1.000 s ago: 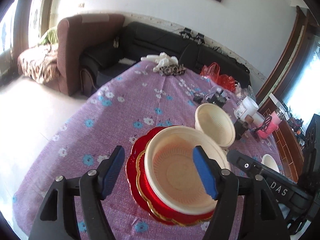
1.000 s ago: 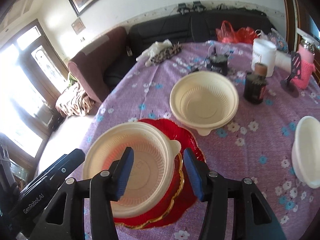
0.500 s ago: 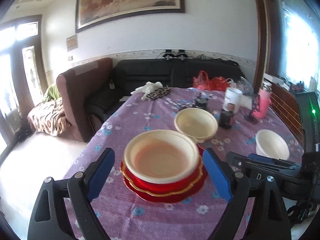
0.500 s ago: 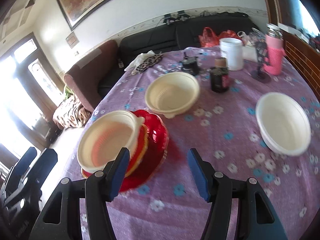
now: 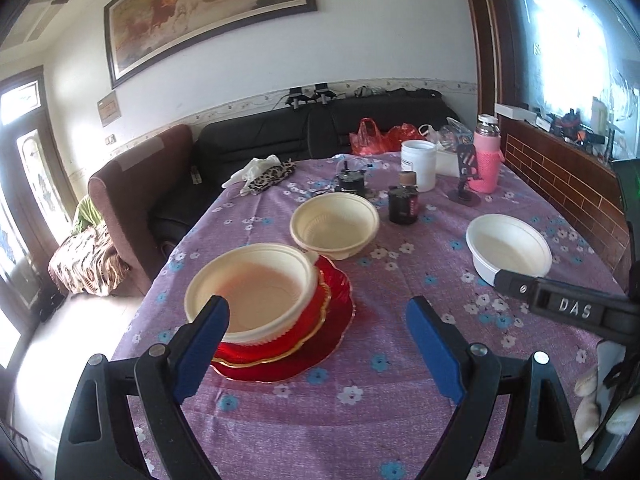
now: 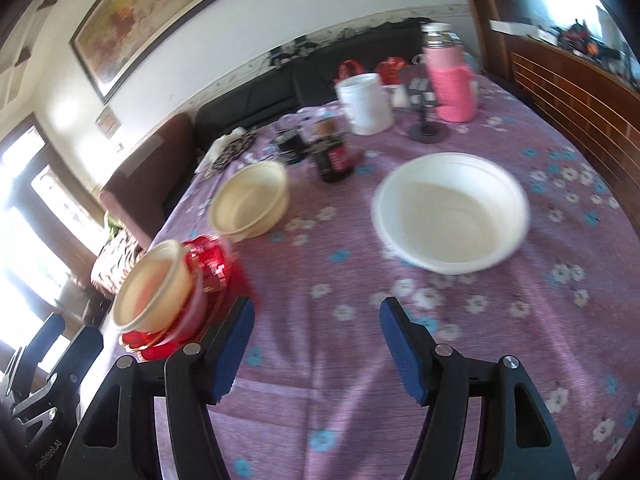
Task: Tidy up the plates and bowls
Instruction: 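Move both grippers to the large white bowl, then grasp the white bowl rim with the left gripper while the right gripper grips it too, then carry the white bowl with both grippers over the beige bowl on the plates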
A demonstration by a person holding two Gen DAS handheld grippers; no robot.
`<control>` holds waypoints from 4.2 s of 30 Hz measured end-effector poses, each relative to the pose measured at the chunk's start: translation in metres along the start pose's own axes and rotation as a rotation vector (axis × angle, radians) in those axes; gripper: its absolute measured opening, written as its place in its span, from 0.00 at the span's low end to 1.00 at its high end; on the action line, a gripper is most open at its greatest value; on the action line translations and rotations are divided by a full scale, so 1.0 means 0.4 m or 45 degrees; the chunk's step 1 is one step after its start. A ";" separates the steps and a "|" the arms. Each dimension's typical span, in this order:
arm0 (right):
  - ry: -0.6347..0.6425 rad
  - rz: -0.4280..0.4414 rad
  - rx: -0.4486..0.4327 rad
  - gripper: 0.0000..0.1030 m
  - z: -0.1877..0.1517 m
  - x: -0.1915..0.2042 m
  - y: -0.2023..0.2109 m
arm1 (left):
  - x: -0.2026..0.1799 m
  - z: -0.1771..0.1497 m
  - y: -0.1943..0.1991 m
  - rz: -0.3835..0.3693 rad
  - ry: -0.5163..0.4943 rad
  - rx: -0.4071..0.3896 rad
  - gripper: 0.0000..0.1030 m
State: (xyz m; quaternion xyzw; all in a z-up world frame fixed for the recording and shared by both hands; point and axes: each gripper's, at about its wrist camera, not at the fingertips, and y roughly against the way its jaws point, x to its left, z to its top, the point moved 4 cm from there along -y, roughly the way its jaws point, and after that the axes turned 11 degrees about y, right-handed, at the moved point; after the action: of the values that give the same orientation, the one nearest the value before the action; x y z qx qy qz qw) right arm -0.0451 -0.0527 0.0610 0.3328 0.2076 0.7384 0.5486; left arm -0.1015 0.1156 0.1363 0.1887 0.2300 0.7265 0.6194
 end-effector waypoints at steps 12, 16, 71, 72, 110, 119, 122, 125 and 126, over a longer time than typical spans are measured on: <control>-0.140 -0.108 -0.010 0.68 0.005 -0.212 0.026 | -0.110 -0.026 -0.066 -0.039 -0.099 0.092 0.87; -0.189 -0.120 -0.004 0.68 0.004 -0.261 0.020 | -0.140 -0.039 -0.095 -0.042 -0.128 0.122 0.87; -0.178 -0.217 -0.023 0.65 0.066 -0.413 -0.169 | -0.488 0.004 -0.583 -0.492 0.059 0.678 0.54; -0.180 -0.216 -0.021 0.63 0.065 -0.415 -0.170 | -0.496 -0.002 -0.584 -0.489 0.040 0.680 0.46; 0.049 -0.002 -0.165 0.16 0.062 -0.035 0.041 | -0.122 0.012 -0.215 -0.587 0.521 0.417 0.12; 0.172 0.101 -0.137 0.16 0.078 0.196 0.001 | 0.103 0.025 -0.146 -0.465 0.658 0.284 0.12; 0.217 0.136 -0.118 0.16 0.089 0.277 -0.025 | 0.186 0.031 -0.141 -0.429 0.718 0.254 0.12; 0.265 0.156 -0.101 0.16 0.098 0.350 -0.056 | 0.264 0.033 -0.143 -0.392 0.774 0.238 0.12; 0.278 0.160 -0.097 0.16 0.100 0.369 -0.064 | 0.287 0.033 -0.146 -0.380 0.791 0.235 0.12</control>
State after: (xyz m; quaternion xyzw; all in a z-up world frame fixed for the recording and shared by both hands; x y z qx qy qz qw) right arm -0.0253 0.0930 0.1104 0.2418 0.2166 0.8105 0.4875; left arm -0.0652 0.2377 0.1129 -0.0219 0.4970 0.6270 0.5994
